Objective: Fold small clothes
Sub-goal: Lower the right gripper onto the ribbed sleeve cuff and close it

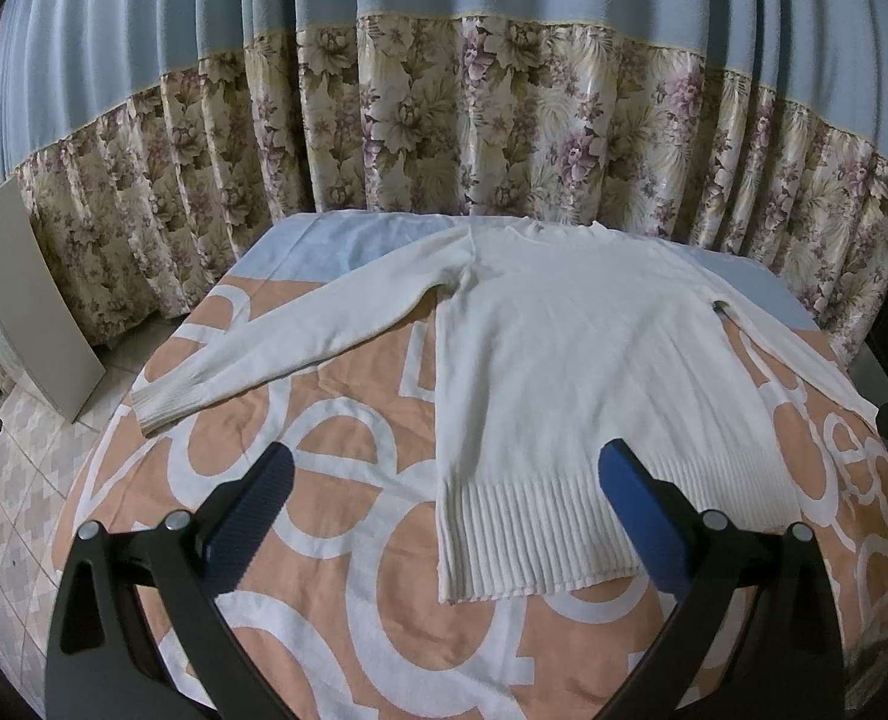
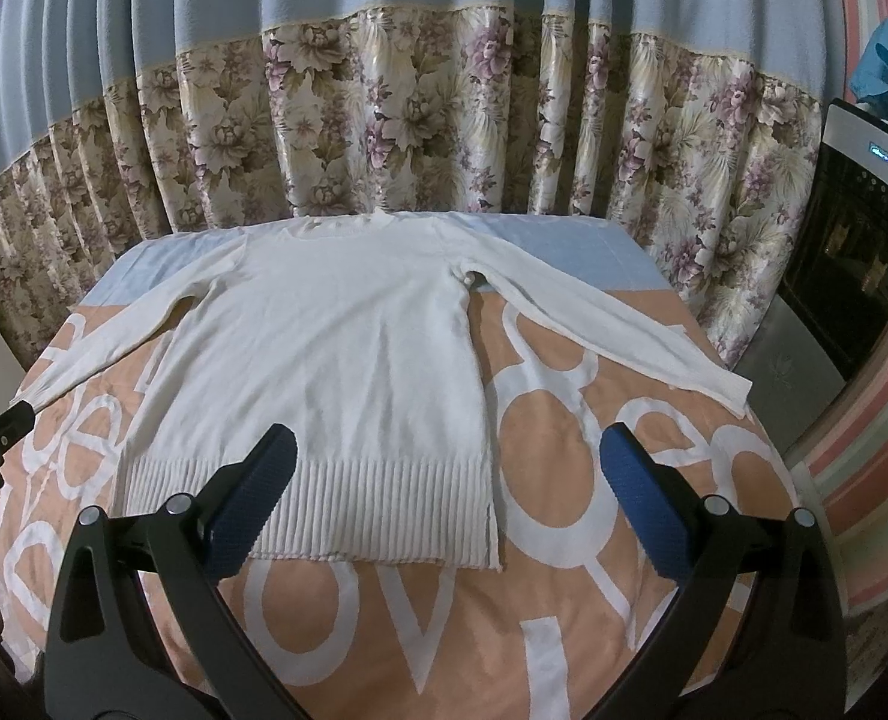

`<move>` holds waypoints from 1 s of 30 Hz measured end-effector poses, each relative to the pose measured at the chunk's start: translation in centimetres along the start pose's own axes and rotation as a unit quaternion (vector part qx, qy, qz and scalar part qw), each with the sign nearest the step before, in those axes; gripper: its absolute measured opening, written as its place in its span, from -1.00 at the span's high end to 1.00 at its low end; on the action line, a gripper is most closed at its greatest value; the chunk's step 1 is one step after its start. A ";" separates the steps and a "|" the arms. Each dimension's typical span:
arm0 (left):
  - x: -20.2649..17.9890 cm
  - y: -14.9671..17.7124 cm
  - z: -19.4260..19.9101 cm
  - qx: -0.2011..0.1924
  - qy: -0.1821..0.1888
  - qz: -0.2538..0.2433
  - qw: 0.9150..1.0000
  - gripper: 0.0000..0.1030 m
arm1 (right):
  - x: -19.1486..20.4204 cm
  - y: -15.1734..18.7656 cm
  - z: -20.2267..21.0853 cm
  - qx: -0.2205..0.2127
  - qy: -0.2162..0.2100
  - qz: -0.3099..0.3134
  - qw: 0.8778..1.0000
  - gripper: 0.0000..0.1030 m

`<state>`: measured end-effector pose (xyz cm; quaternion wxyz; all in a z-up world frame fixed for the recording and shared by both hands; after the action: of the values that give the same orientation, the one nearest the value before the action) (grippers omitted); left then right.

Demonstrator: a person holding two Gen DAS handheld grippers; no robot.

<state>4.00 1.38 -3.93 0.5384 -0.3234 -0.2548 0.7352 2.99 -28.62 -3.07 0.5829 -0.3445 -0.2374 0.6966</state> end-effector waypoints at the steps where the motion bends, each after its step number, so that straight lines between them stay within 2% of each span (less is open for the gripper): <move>1: -0.2 -0.1 -0.1 0.000 0.000 -0.001 1.000 -0.97 | -0.3 -0.1 -0.3 0.000 0.001 0.000 1.000 -0.94; 9: -2.0 -0.7 -1.4 0.000 0.006 -0.012 1.000 -0.97 | -1.8 -0.4 -1.6 -0.006 0.003 0.009 1.000 -0.94; 12: -2.9 -0.6 -2.3 0.006 0.009 -0.016 1.000 -0.97 | -3.6 -0.1 -3.0 -0.007 0.000 0.008 1.000 -0.94; 16: -4.9 -0.6 -3.5 0.007 0.015 -0.021 1.000 -0.97 | -8.3 1.4 -5.9 0.015 0.032 0.004 0.999 -0.94; 21: -8.4 -0.3 -6.1 0.023 0.032 -0.023 0.999 -0.97 | -16.7 3.8 -10.1 0.046 0.061 -0.010 0.997 -0.93; 25: -11.3 -0.4 -7.7 0.015 0.037 -0.041 0.998 -0.97 | -22.3 5.6 -12.6 0.072 0.069 -0.035 0.994 -0.80; 27: -12.6 -0.6 -8.7 0.018 0.044 -0.044 0.998 -0.97 | -25.1 6.6 -13.9 0.088 0.083 -0.042 0.992 -0.65; 30: -14.3 -0.8 -10.7 0.023 0.044 -0.050 0.998 -0.97 | -27.9 7.7 -15.4 0.105 0.096 -0.051 0.988 -0.58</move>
<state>15.56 -11.79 -7.51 0.5926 -0.3300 -0.2301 0.6978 12.00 -58.53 -13.01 0.6709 -0.3343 -0.1232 0.6503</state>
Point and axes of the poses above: each gripper's, at about its wrist camera, not at the fingertips, and z roughly against the way its jaws point, x to its left, y to its underside, the point moved 5 cm from there along -z, roughly the way its jaws point, and after that the axes turned 15 degrees about z, right-handed, at the moved point
